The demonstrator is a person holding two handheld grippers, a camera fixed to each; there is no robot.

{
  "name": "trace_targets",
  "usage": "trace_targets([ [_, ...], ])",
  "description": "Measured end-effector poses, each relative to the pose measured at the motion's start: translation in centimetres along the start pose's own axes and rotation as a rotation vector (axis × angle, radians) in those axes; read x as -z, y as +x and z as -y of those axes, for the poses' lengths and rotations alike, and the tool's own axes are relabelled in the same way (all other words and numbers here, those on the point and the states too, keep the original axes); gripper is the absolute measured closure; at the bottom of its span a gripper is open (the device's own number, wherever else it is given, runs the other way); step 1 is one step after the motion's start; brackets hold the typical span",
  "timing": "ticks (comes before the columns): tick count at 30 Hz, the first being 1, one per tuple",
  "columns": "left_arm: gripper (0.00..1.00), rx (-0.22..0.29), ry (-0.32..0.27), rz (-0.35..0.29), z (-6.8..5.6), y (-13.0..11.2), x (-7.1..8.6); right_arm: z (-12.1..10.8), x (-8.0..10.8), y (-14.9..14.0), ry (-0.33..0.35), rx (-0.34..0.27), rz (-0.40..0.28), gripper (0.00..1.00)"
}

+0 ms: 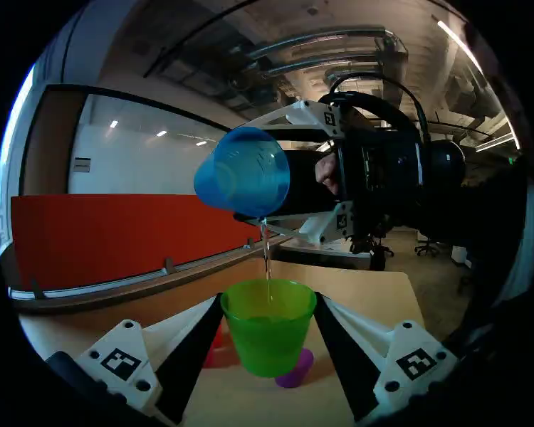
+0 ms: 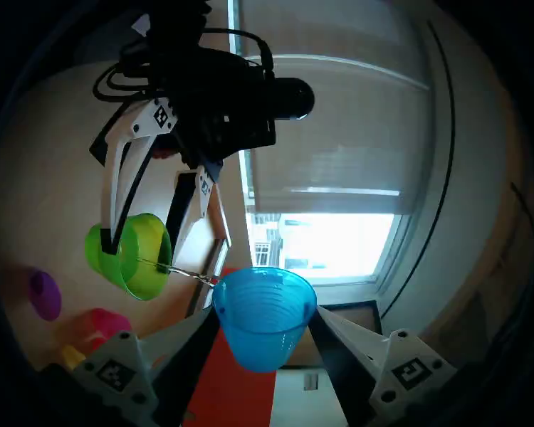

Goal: Pour water

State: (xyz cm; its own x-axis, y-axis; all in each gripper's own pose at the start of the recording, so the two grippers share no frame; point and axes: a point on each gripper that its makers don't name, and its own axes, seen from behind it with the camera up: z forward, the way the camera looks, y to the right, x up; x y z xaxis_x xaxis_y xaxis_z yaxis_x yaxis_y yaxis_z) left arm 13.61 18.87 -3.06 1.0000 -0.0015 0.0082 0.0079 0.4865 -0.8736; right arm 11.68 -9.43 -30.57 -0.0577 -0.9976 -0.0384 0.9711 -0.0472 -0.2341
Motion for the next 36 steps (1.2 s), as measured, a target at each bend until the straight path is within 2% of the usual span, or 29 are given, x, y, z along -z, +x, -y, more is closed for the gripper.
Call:
trace_targets([
  [3,0.11,0.008,-0.002,-0.008,0.1,0.1,0.0,-0.9,-0.1,0.2,-0.036,0.006,-0.001,0.11],
  [6,0.11,0.014,0.002,-0.011,0.3,0.2,0.1,-1.3,-0.2,0.1,-0.043,0.011,-0.002,0.12],
  [24,0.11,0.007,0.008,-0.010,0.4,0.2,0.1,-2.8,-0.3,-0.5,-0.057,0.020,-0.005,0.12],
  [30,0.11,0.005,0.009,-0.009,0.4,0.3,0.1,-3.6,-0.4,-1.1,-0.062,-0.015,-0.013,0.11],
  [36,0.11,0.003,0.011,-0.007,0.5,0.2,0.1,-5.1,-0.6,-1.8,-0.068,-0.093,-0.030,0.11],
])
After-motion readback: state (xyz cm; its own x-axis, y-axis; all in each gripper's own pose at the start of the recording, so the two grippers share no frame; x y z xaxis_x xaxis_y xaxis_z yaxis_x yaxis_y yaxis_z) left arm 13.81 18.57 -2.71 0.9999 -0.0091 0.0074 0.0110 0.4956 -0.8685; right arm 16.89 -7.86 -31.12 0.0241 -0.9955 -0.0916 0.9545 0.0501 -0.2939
